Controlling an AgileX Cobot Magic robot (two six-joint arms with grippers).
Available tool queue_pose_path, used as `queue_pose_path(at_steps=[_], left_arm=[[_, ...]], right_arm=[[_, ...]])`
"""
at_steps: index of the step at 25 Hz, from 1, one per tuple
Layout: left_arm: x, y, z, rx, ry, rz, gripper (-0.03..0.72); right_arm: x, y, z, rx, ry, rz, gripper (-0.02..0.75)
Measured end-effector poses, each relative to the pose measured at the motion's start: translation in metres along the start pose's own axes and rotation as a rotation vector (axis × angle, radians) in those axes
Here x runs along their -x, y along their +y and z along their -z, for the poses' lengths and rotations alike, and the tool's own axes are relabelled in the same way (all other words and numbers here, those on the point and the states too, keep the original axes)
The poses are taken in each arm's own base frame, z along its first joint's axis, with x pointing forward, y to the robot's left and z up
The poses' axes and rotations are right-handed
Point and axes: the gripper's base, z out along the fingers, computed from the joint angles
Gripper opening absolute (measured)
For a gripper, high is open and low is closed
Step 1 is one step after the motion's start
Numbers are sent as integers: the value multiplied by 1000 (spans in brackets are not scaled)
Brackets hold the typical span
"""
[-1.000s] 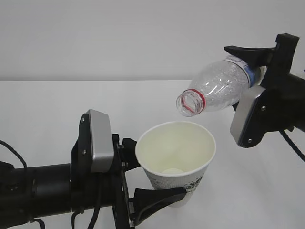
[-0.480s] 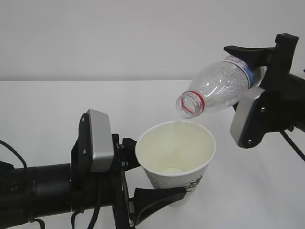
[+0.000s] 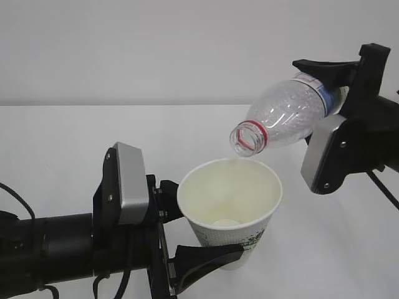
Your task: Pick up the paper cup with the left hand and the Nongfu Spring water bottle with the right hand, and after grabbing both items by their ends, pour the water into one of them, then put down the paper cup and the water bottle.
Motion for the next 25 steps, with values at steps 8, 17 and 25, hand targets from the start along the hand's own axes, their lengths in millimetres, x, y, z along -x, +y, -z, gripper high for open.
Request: queue_pose_path(at_steps=[8,17,25], left_arm=[[0,0,0,0,0,0,499],[0,0,0,0,0,2,499],[0,0,0,0,0,2,496]], right_arm=[[0,0,0,0,0,22,500],[0,0,0,0,0,40,500],[0,0,0,-2,-1,71,500]])
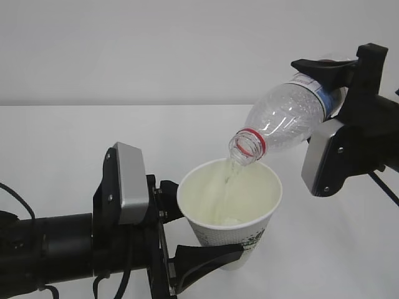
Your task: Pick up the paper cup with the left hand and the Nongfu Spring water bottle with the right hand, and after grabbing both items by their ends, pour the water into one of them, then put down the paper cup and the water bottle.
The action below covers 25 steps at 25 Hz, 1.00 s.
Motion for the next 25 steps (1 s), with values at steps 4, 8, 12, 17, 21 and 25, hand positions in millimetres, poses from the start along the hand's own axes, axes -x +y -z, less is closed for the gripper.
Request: queue_pose_path(at_steps=[4,8,12,17,21,25], left_arm=[[0,0,0,0,0,0,496],[0,0,0,0,0,0,496],[0,0,0,0,0,0,495],[0,0,0,0,0,0,495],[0,0,0,0,0,0,495],[0,0,0,0,0,0,495]], right_arm=[[0,0,0,0,0,1,499],[0,0,0,0,0,1,499],[0,0,0,0,0,1,499],[0,0,0,0,0,1,499],[0,0,0,-2,0,1,499],[0,-1,0,-7,-2,1,498]])
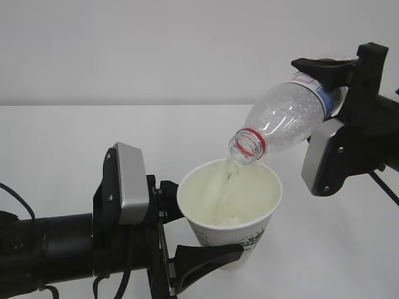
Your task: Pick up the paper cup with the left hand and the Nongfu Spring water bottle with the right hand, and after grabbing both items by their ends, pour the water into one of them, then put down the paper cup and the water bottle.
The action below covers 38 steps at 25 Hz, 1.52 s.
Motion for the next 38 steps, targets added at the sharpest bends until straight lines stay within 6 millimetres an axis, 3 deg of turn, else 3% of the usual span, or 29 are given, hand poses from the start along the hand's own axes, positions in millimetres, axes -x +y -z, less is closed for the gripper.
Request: queue_pose_path(at_steps=[38], left_arm=[[-3,0,0,3,25,2,494]], right_arm=[[-1,-5,0,-55,16,-17,497]])
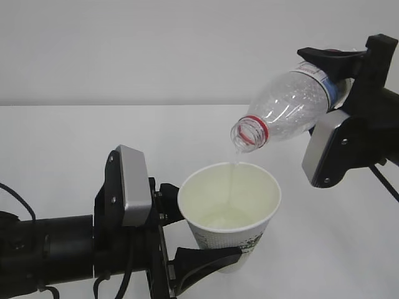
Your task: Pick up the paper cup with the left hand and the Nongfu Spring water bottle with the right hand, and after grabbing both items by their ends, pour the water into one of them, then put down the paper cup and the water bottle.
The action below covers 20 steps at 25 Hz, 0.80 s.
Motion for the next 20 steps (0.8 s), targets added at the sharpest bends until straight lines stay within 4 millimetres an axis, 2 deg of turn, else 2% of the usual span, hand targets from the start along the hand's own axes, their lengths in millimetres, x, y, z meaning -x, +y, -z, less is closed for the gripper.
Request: queue_pose_path(at_steps=[20], left_arm=[[0,0,0,0,0,0,493]], right_arm=[[0,-1,0,-10,2,-1,497]])
